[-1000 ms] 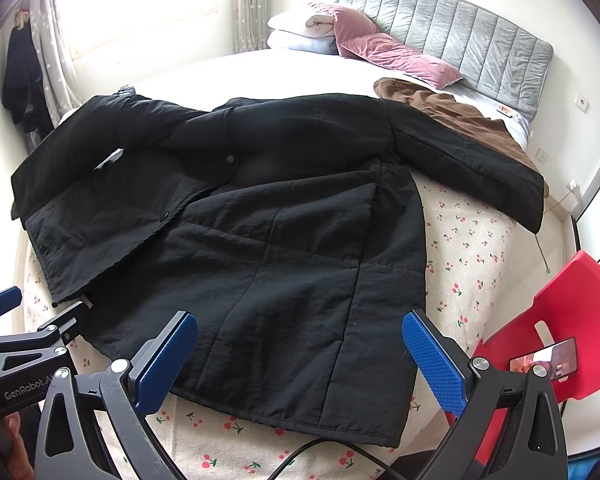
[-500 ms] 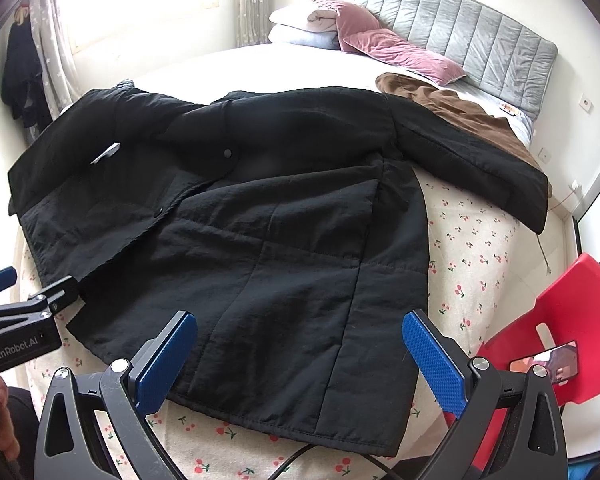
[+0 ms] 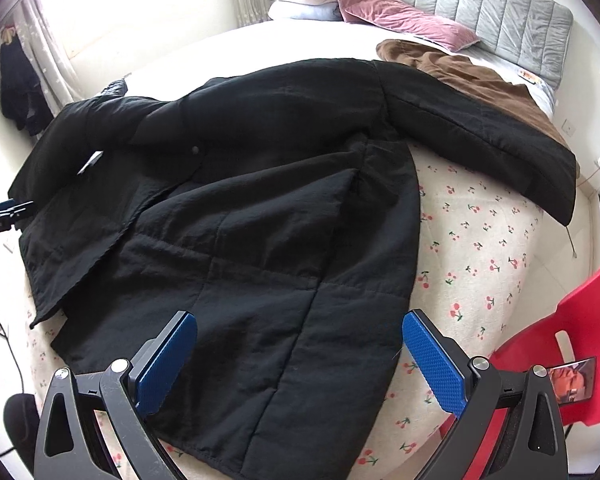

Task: Fold large clothes
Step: 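Grasp the black jacket hem with the left tool while the right tool grasps beside it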

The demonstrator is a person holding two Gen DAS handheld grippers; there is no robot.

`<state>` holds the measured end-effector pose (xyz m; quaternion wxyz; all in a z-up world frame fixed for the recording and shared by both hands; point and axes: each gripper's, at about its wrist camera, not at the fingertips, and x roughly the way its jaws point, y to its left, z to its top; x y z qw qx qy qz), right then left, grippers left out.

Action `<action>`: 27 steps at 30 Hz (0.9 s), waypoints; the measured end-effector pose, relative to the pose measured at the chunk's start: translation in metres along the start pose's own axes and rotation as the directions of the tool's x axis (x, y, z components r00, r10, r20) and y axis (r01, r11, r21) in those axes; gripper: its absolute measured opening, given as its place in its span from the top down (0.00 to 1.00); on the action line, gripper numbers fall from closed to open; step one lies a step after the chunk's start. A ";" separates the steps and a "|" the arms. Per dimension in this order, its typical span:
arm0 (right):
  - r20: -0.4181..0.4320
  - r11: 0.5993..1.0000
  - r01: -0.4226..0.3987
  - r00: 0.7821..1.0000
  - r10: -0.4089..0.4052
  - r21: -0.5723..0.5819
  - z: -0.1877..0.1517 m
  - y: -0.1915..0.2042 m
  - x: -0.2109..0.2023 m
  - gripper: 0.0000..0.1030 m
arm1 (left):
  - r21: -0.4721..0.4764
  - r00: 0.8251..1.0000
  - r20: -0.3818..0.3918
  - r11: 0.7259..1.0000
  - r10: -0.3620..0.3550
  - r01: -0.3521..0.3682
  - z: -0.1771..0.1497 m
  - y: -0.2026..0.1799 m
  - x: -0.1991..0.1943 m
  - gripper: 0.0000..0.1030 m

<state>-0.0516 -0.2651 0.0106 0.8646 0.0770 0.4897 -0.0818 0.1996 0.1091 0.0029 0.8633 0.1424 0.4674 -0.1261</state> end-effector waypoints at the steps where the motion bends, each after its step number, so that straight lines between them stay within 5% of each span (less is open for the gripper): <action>1: -0.011 1.000 0.006 1.000 -0.006 0.007 0.002 -0.005 0.004 0.00 | -0.009 1.000 -0.015 1.000 -0.025 0.024 0.001 0.015 0.010 0.01; 10: -0.134 0.994 -0.050 0.989 0.062 0.094 0.017 -0.036 0.052 0.00 | -0.114 0.978 -0.086 0.977 -0.188 0.178 0.003 0.090 0.076 0.02; 15: -0.200 0.991 -0.064 0.976 0.086 0.114 0.012 -0.034 0.081 0.00 | -0.205 0.944 -0.129 0.940 -0.302 0.273 -0.005 0.097 0.103 0.14; 17: -0.225 0.991 -0.065 0.970 0.091 0.120 0.007 -0.034 0.091 0.00 | -0.214 0.943 -0.107 0.934 -0.315 0.287 -0.007 0.093 0.103 0.17; 23: -0.226 0.989 -0.065 0.969 0.094 0.132 -0.005 -0.037 0.090 0.00 | -0.253 0.927 -0.106 0.911 -0.361 0.326 -0.017 0.081 0.100 0.46; 27: -0.219 0.951 -0.138 0.954 0.202 0.278 -0.030 -0.064 0.080 0.00 | -0.270 0.921 -0.126 0.906 -0.368 0.325 -0.024 0.065 0.095 0.64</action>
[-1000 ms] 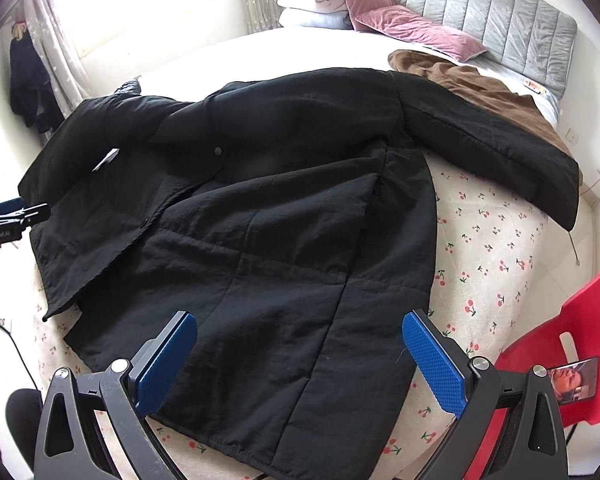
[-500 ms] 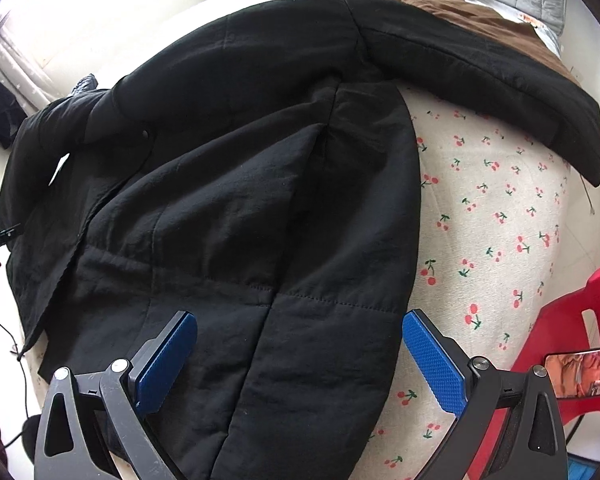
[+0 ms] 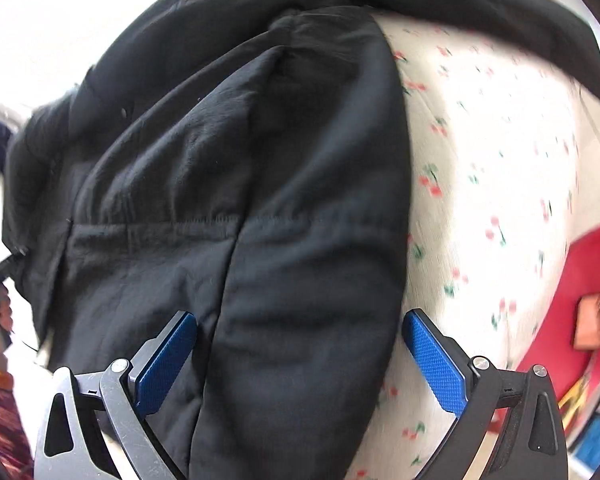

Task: Fold large clothes
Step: 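Grasp the black jacket hem with the left tool while the right tool grasps beside it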

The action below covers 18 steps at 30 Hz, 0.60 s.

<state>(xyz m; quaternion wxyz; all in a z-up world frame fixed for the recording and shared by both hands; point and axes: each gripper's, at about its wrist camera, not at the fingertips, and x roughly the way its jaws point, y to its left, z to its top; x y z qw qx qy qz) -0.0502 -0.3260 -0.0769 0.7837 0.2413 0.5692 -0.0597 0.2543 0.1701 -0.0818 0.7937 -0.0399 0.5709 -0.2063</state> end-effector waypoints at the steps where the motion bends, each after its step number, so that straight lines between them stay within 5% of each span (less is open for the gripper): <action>1: 0.007 1.000 -0.022 1.000 0.022 0.019 -0.004 -0.005 -0.003 0.00 | -0.010 1.000 -0.001 1.000 -0.005 0.005 -0.009 -0.005 -0.002 0.69; 7: -0.009 0.985 -0.144 0.989 0.145 0.093 -0.035 -0.016 -0.008 0.00 | -0.101 0.998 -0.039 0.994 -0.055 0.050 -0.034 -0.013 -0.010 0.79; 11: -0.035 0.945 -0.304 0.950 0.310 0.120 -0.053 -0.010 0.000 0.02 | -0.127 0.994 -0.042 0.987 -0.104 0.098 -0.058 -0.025 -0.018 0.81; 12: -0.029 0.953 -0.285 0.957 0.289 0.099 -0.057 -0.006 0.000 0.12 | -0.137 0.992 -0.043 0.984 -0.121 0.114 -0.065 -0.025 -0.022 0.82; 15: -0.016 0.954 -0.284 0.958 0.287 0.096 -0.059 -0.004 0.001 0.81 | -0.173 0.982 -0.044 0.969 -0.184 0.174 -0.085 -0.033 -0.032 0.83; 18: 0.031 0.937 -0.336 0.942 0.334 0.096 -0.050 -0.007 -0.014 0.88 | -0.176 0.974 -0.026 0.960 -0.226 0.218 -0.098 -0.044 -0.052 0.85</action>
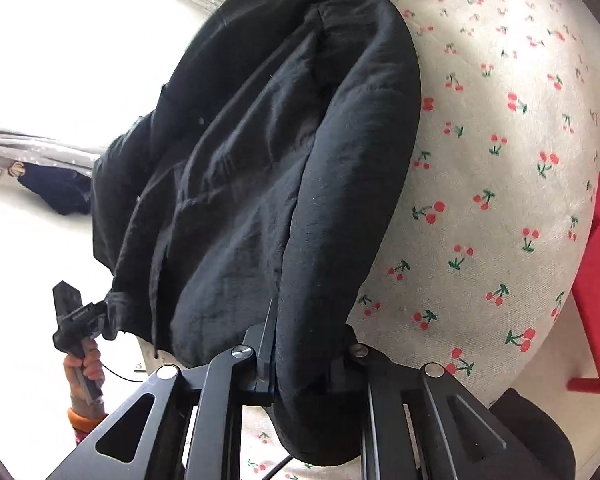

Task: Fold large clothes

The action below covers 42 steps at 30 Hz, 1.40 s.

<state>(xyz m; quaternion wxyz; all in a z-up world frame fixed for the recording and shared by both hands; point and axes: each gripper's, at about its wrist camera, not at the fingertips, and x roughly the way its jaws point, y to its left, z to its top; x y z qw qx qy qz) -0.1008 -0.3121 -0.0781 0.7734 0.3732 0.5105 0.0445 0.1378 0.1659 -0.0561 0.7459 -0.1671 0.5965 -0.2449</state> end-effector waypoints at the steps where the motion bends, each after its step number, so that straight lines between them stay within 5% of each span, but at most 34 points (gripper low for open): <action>1: 0.029 1.000 -0.007 1.000 0.007 -0.021 -0.001 0.008 -0.016 0.90 | 0.005 1.000 0.005 1.000 -0.013 0.013 -0.005 -0.006 -0.006 0.86; 8: 0.316 0.986 0.061 0.949 -0.008 -0.156 0.031 0.053 -0.125 0.92 | 0.099 0.994 0.085 0.993 -0.074 0.065 -0.039 -0.057 -0.090 0.88; 14: 0.418 0.977 0.165 0.903 -0.096 -0.133 0.035 0.044 -0.185 0.92 | 0.202 0.993 0.048 0.975 -0.106 0.094 -0.096 -0.083 -0.130 0.87; 19: 0.338 0.960 0.266 0.915 -0.220 -0.093 0.025 0.010 -0.165 0.92 | 0.261 0.994 -0.102 0.965 0.047 -0.019 -0.130 -0.085 -0.090 0.86; 22: 0.226 0.935 0.341 0.923 -0.312 -0.101 0.007 -0.022 -0.141 0.90 | 0.269 0.967 -0.194 0.957 0.165 -0.109 -0.140 -0.070 -0.061 0.80; 24: 0.170 0.901 0.418 0.902 -0.396 -0.117 -0.004 -0.027 -0.130 0.83 | 0.286 0.948 -0.202 0.941 0.244 -0.182 -0.139 -0.068 -0.057 0.71; 26: 0.171 0.886 0.447 0.889 -0.425 -0.126 -0.013 -0.034 -0.141 0.75 | 0.305 0.953 -0.155 0.930 0.261 -0.205 -0.133 -0.073 -0.068 0.54; 29: 0.200 0.888 0.436 0.892 -0.405 -0.147 -0.006 -0.021 -0.166 0.44 | 0.357 0.964 -0.016 0.902 0.267 -0.244 -0.117 -0.091 -0.096 0.23; 36: 0.246 0.876 0.398 0.909 -0.337 -0.271 0.057 0.055 -0.188 0.37 | 0.434 0.941 0.121 0.836 0.315 -0.336 -0.027 -0.121 -0.099 0.20; 42: 0.249 0.851 0.378 0.920 -0.302 -0.366 0.146 0.129 -0.142 0.33 | 0.469 0.925 0.171 0.798 0.339 -0.379 0.085 -0.136 -0.050 0.19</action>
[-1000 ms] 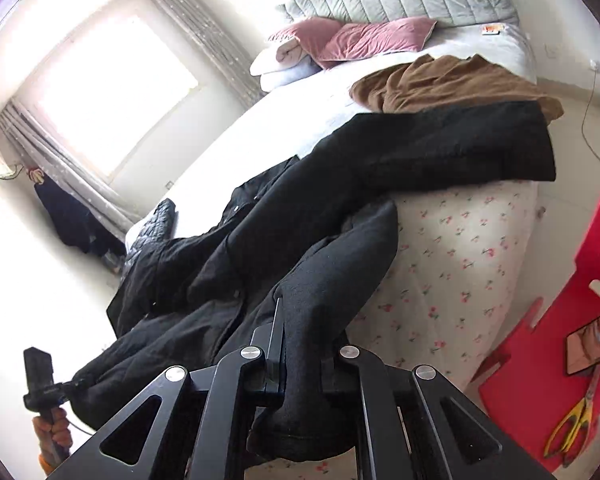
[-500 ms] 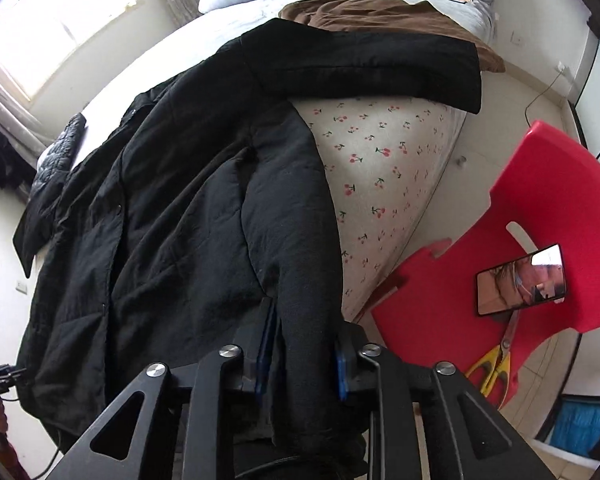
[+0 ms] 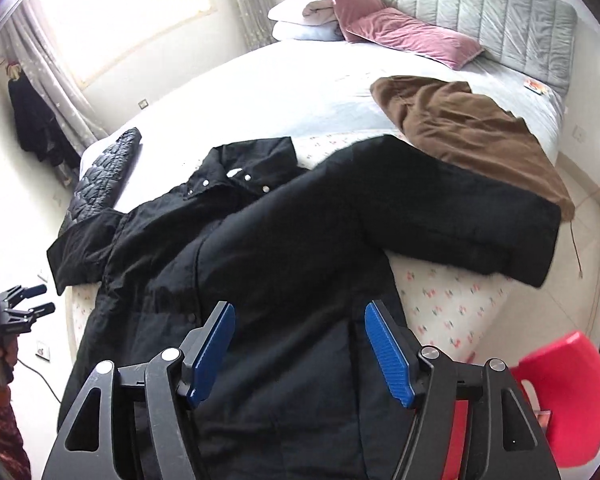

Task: Fold large clothes

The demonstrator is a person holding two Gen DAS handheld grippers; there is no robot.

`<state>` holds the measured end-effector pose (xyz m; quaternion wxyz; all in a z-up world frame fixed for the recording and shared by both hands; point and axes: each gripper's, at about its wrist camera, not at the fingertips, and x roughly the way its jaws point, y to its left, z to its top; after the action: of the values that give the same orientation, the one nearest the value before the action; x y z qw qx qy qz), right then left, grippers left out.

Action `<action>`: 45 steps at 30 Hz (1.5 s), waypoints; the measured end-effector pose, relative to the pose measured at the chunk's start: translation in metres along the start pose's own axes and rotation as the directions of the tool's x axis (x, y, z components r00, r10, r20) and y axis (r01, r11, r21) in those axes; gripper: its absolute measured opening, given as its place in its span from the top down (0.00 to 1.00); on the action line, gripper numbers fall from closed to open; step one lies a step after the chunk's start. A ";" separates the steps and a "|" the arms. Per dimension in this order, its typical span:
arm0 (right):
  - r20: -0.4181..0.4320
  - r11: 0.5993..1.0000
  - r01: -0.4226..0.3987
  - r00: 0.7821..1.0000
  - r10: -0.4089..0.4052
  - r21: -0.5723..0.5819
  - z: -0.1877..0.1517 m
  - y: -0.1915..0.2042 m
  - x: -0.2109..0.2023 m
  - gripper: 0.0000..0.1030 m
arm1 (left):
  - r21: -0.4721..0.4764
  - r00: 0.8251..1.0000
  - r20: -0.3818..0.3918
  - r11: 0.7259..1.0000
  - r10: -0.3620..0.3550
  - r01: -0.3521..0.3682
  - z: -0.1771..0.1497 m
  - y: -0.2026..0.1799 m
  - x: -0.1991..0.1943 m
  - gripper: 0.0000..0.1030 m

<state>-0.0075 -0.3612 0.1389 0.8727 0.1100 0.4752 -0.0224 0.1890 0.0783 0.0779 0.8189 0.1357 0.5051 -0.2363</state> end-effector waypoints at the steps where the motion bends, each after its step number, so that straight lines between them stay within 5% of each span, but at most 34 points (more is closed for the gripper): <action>1: -0.005 1.000 -0.008 1.000 0.008 -0.020 0.015 0.008 0.012 0.33 | 0.021 1.000 0.020 1.000 0.020 -0.020 0.020 0.005 0.014 0.19; 5: -0.036 0.994 -0.023 0.999 0.019 -0.103 0.085 0.039 0.084 0.33 | 0.053 0.998 0.053 0.998 0.033 -0.036 0.087 0.031 0.073 0.19; 12: -0.114 0.965 -0.009 0.993 -0.021 -0.261 0.180 0.051 0.231 0.33 | 0.011 0.999 -0.040 1.000 -0.019 0.019 0.169 0.078 0.202 0.20; 15: -0.188 0.976 -0.046 0.982 0.005 -0.212 0.198 0.039 0.285 0.33 | -0.036 0.995 -0.090 0.998 -0.051 0.048 0.178 0.094 0.244 0.28; 19: -0.271 0.990 -0.070 0.962 0.035 -0.120 0.202 0.024 0.344 0.34 | -0.176 0.978 -0.094 0.970 -0.186 0.168 0.173 0.109 0.268 0.44; 22: -0.318 0.996 -0.053 0.948 0.026 -0.076 0.197 0.012 0.380 0.33 | -0.200 0.969 -0.081 0.956 -0.233 0.214 0.167 0.104 0.264 0.65; 24: -0.273 0.997 -0.057 0.961 0.039 -0.060 0.197 0.008 0.388 0.30 | -0.212 0.970 -0.082 0.955 -0.231 0.209 0.165 0.098 0.262 0.78; 27: -0.254 0.996 -0.025 0.967 0.004 -0.082 0.194 0.016 0.391 0.37 | -0.219 0.988 -0.041 0.967 -0.147 0.134 0.161 0.085 0.256 0.87; 28: -0.253 0.995 -0.034 0.967 0.010 -0.089 0.192 0.021 0.389 0.59 | -0.223 0.993 -0.015 0.969 -0.113 0.107 0.160 0.080 0.252 0.88; 31: -0.222 0.993 -0.017 0.975 -0.009 -0.116 0.188 0.044 0.374 0.83 | -0.256 0.996 0.090 0.966 -0.022 0.044 0.160 0.079 0.235 0.90; 36: 0.022 0.974 0.048 0.999 -0.044 -0.222 0.205 0.098 0.326 0.85 | -0.330 0.953 0.269 0.943 0.136 -0.041 0.174 0.094 0.189 0.91; 39: 0.183 0.961 0.085 0.982 -0.037 -0.264 0.228 0.131 0.306 0.84 | -0.380 0.906 0.341 0.918 0.252 -0.112 0.182 0.114 0.168 0.91; 42: 0.125 0.980 0.066 0.991 -0.043 -0.186 0.247 0.130 0.335 0.75 | -0.381 0.924 0.285 0.915 0.256 -0.136 0.187 0.130 0.186 0.87; 45: 0.128 0.992 0.082 0.989 -0.069 -0.097 0.241 0.112 0.358 0.60 | -0.377 0.939 0.190 0.904 0.289 -0.202 0.179 0.131 0.215 0.72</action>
<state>0.4031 -0.2795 -0.0144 0.9036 0.0453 0.4243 -0.0380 0.4761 0.0538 -0.0350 0.9082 0.0200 0.4148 -0.0511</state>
